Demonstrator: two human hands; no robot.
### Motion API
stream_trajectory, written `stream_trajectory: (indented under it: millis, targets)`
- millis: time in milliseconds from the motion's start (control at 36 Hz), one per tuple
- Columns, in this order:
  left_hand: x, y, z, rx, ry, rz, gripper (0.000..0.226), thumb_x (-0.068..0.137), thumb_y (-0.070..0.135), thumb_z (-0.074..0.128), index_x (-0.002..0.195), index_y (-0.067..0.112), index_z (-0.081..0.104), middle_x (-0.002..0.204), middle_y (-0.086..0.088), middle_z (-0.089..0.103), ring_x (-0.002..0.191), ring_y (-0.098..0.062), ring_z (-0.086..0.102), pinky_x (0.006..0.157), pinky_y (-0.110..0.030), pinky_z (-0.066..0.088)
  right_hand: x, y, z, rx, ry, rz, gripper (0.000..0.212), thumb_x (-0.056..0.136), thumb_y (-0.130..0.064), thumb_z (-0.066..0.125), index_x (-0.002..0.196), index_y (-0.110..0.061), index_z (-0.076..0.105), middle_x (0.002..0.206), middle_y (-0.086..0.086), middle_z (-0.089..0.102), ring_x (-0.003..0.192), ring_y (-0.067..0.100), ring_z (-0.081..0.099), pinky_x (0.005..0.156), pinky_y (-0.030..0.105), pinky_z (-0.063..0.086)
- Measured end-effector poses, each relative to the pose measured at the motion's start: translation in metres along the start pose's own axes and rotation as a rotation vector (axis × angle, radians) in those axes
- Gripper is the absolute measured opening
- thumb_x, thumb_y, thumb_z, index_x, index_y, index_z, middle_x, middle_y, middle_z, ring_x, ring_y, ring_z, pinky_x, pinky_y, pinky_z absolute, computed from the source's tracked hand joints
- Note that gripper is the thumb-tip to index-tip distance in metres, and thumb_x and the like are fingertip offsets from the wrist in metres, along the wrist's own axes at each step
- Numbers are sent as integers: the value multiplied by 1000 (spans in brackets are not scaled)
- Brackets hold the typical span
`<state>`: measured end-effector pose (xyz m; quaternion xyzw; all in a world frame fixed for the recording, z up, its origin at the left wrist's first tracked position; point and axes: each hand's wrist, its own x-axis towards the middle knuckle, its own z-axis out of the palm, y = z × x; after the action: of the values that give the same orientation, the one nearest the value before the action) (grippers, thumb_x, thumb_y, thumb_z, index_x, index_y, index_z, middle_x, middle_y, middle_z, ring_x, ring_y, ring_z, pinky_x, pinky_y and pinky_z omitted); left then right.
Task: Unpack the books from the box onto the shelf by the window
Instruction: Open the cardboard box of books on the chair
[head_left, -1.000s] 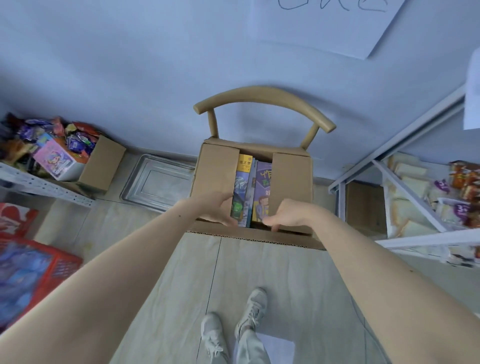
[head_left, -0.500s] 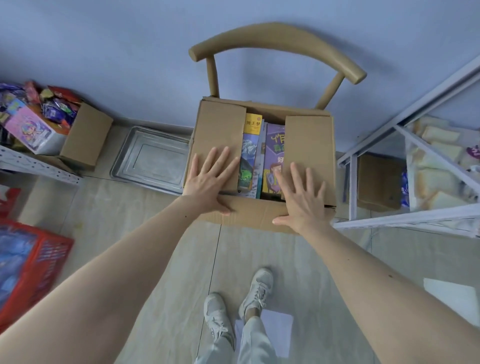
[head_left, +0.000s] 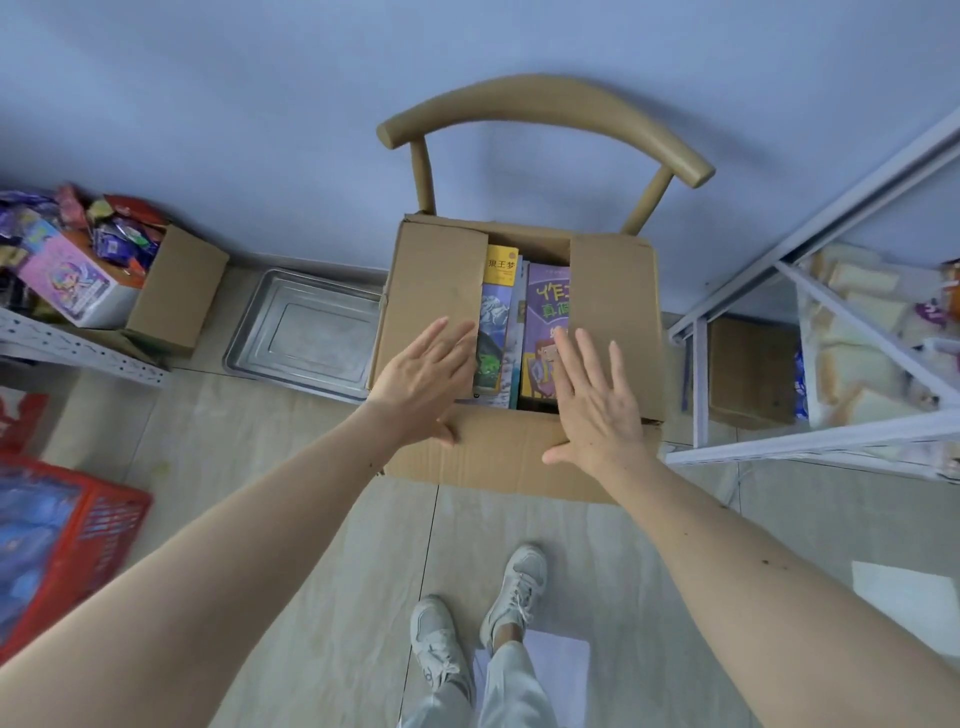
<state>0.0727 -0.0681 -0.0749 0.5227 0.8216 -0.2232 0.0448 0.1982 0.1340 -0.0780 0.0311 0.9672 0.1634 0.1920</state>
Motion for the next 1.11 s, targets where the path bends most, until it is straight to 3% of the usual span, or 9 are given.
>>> stream_trajectory:
  millis: [167, 389, 444, 528, 611, 667, 750, 944, 1111]
  targets:
    - [-8, -4, -19, 49, -100, 187, 118, 68, 78, 63, 155, 20, 8, 164, -8, 4, 149, -34, -10, 115, -52, -15, -11, 5, -34, 15, -36, 4, 124, 72, -93, 25, 146, 3, -3, 161, 23, -9, 148, 36, -18, 118, 57, -10]
    - [3, 1, -67, -29, -63, 155, 64, 97, 60, 34, 134, 11, 52, 138, -8, 53, 141, -30, 32, 122, -44, 5, -17, 11, -73, -123, -148, 148, 105, 85, -82, 13, 154, -2, 10, 162, 23, 9, 150, 40, -5, 116, 55, -12]
    - [8, 0, -82, -58, -46, 52, 47, 99, 50, 41, 121, 13, 62, 123, -5, 63, 123, -24, 52, 121, -41, 16, -19, 15, -82, -197, -216, 173, 97, 88, -80, 15, 152, -8, 27, 161, 20, 18, 149, 41, -2, 115, 57, -15]
    - [12, -8, -93, 67, -197, -114, 26, 93, 34, 57, 112, 18, 67, 111, 1, 69, 116, -20, 56, 120, -42, 13, -20, 24, -88, -268, -301, 206, 91, 89, -78, 15, 146, -14, 44, 158, 15, 30, 149, 41, 3, 112, 59, -17]
    - [11, -19, -90, 131, -426, -227, 30, 94, 37, 52, 118, 23, 66, 113, 4, 68, 119, -20, 55, 119, -51, 0, -22, 36, -90, -281, -351, 279, 99, 86, -81, 11, 147, -9, 41, 156, 17, 34, 148, 42, 9, 113, 59, -16]
    - [9, -24, -81, 117, -500, -292, 50, 94, 48, 46, 138, 25, 52, 136, -3, 57, 123, -28, 51, 115, -57, 6, -23, 43, -86, -233, -368, 326, 103, 85, -82, 10, 149, -4, 35, 155, 20, 34, 147, 43, 15, 114, 61, -12]
    - [4, -27, -64, -67, -506, -509, 85, 89, 73, 32, 156, 27, 7, 160, -20, 16, 143, -45, 19, 112, -65, 11, -20, 52, -74, -81, -403, 451, 110, 82, -86, 17, 155, -3, 16, 158, 25, 22, 147, 47, 12, 117, 61, -2]
    - [11, -28, -11, -456, -443, -685, 84, 87, 78, 27, 153, 39, -8, 161, -13, -16, 145, -49, -5, 106, -69, 22, 6, 58, -27, 145, -437, 563, 115, 79, -87, 29, 156, -8, 1, 160, 28, 0, 142, 55, 17, 115, 60, 14]
    - [26, -22, 25, -654, -279, -761, 87, 88, 75, 23, 153, 32, -15, 160, -21, -6, 131, -47, 36, 94, -52, 44, 24, 62, 13, 576, -318, 673, 128, 72, -87, 45, 154, -6, -11, 158, 29, 12, 138, 43, 35, 106, 48, 40]
